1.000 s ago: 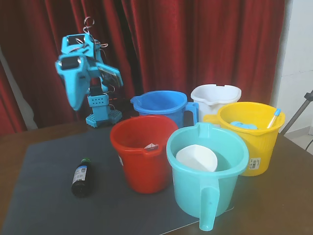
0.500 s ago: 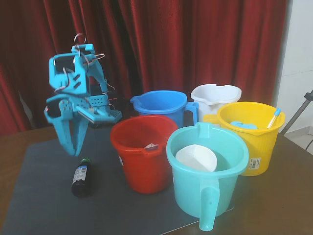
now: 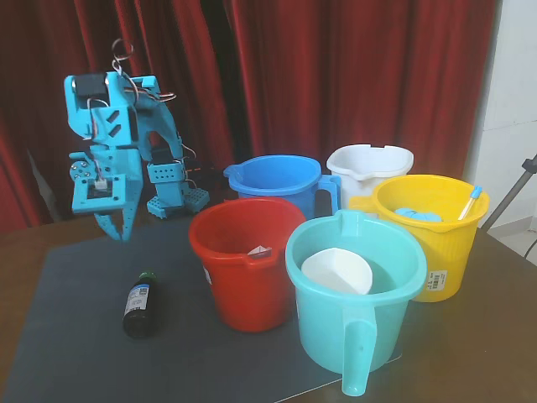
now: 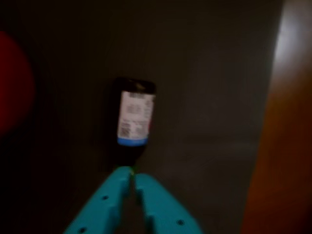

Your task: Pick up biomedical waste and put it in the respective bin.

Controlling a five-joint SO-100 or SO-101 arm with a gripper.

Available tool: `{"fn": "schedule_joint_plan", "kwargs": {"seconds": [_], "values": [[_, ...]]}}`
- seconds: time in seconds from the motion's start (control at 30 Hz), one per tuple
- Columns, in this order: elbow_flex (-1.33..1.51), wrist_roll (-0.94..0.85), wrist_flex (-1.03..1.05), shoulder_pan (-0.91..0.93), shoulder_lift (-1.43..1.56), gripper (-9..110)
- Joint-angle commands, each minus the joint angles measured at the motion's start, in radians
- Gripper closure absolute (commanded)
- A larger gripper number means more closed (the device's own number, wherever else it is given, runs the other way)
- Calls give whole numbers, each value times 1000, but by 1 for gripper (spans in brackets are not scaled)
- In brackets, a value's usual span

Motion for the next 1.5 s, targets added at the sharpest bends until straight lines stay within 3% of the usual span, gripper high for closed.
{"fn": "schedule_joint_plan", "kwargs": {"seconds": [0.0, 0.07, 0.17, 0.27, 0.9, 1.13, 1.47], "values": [[-32, 6, 32, -2, 15, 101], [-29, 5, 44, -2, 14, 98], [-21, 15, 60, -12, 6, 79], [8, 17, 46, -14, 5, 71], [155, 25, -213, -101, -44, 69], [106, 21, -221, -101, -146, 54], [121, 23, -268, -91, -167, 53]]}}
